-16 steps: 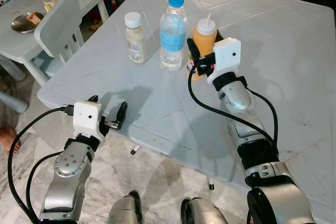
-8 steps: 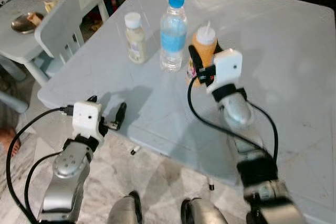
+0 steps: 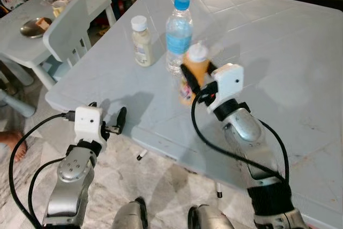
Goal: Restocking fridge
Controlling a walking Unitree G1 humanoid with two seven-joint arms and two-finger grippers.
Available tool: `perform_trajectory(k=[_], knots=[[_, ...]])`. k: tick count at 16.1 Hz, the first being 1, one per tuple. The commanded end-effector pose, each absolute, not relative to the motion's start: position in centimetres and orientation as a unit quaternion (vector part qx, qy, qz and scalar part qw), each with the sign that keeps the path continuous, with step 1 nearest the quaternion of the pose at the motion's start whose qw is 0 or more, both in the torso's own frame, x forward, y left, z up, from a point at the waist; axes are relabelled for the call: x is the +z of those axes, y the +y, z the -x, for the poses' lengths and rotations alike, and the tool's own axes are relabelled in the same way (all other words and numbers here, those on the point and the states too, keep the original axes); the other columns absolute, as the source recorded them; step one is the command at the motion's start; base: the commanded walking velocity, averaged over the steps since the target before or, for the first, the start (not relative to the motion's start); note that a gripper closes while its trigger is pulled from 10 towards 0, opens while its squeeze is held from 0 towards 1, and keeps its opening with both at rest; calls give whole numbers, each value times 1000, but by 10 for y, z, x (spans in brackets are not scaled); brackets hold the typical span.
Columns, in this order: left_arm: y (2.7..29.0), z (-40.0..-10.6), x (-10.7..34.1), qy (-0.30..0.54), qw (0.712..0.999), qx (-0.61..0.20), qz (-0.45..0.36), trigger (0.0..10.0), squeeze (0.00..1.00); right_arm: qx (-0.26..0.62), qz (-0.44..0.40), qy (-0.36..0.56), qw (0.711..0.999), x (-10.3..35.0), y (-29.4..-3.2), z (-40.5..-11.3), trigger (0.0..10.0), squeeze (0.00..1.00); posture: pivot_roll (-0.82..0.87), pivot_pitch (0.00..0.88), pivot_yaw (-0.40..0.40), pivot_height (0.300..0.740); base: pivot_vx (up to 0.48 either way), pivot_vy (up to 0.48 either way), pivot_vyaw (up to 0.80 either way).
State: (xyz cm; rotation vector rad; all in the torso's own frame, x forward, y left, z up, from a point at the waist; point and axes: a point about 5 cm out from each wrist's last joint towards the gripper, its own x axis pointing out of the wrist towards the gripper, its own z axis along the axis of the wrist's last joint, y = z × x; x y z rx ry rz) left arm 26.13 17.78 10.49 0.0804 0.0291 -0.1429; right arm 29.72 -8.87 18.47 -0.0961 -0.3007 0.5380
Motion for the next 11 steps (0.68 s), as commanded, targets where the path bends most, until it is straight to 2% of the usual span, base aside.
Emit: perform_trajectory(k=[1, 6, 9, 11], knots=[[183, -261, 102, 24, 997, -61, -44, 10000, 0, 292, 42, -135, 946, 184, -79, -293, 10000, 0, -51, 150, 76, 740, 0, 0, 800], [194, -255, 103, 25, 997, -48, -54, 10000, 0, 283, 23, -117, 952, 173, -75, -282, 10000, 0, -13, 145, 65, 740, 0, 0, 800], [204, -247, 101, 30, 998, -26, -56, 10000, 0, 195, 40, -138, 970, 169, -86, -289, 10000, 0, 12, 130, 52, 740, -167, 0, 800], [205, -242, 98, 35, 998, -22, -51, 10000, 0, 157, 44, -129, 978, 164, -97, -293, 10000, 0, 11, 123, 50, 740, -311, 274, 800]])
